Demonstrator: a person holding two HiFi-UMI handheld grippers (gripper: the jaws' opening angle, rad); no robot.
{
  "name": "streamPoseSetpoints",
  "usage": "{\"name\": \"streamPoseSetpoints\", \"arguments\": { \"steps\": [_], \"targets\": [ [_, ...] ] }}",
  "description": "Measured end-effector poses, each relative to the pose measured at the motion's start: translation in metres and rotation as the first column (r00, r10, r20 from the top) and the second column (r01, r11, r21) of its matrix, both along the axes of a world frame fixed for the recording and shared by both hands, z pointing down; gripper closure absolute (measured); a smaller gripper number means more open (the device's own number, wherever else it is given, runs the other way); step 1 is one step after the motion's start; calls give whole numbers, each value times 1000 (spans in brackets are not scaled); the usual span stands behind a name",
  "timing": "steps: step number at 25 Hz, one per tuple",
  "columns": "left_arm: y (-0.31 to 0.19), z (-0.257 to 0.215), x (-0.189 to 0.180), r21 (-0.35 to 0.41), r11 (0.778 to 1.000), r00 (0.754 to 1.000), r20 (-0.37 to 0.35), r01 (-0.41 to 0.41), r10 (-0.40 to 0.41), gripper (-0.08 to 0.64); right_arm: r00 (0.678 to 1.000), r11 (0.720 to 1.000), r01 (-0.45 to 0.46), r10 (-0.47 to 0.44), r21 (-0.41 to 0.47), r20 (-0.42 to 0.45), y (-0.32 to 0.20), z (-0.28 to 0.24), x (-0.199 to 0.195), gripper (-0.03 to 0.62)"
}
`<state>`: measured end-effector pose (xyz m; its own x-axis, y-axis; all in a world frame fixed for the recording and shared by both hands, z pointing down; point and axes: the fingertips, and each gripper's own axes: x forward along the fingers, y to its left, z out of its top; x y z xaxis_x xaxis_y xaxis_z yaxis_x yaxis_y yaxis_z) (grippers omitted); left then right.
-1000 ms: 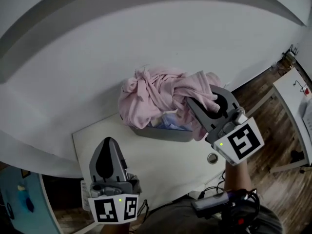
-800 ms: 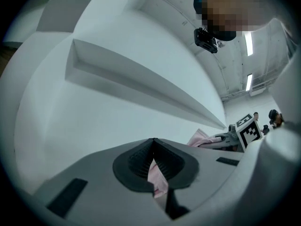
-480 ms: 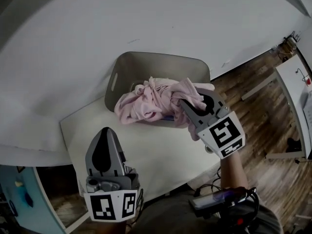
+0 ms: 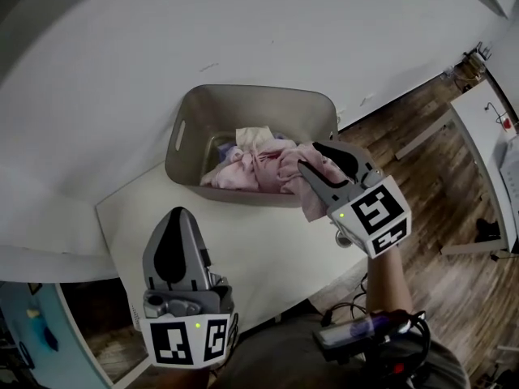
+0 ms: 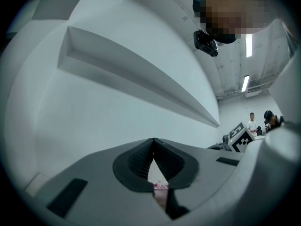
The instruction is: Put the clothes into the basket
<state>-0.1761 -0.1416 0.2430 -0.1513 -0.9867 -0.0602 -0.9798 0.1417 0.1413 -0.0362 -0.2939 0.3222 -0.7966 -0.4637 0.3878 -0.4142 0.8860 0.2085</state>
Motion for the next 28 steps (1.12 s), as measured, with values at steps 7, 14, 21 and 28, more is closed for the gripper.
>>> {"name": "streamPoseSetpoints", "arguments": {
  "steps": [7,14,21,28],
  "targets": [
    [11,-14,18,33,999,999,18,-37,37,551,991,998,-34,26,59,130,26,-34,16,448],
    [34,-45,33,89,994,997,61,-62,57,551,926,997,-47,21,60,378,65,-85,14,490],
    [55,-62,31,115,992,994,107,-45,33,551,866,990,-66,-6,128,500,112,-109,-1,573],
    [62,-61,27,115,993,994,107,-38,26,551,870,994,-21,-36,109,492,144,-97,-17,584]
  ]
}}
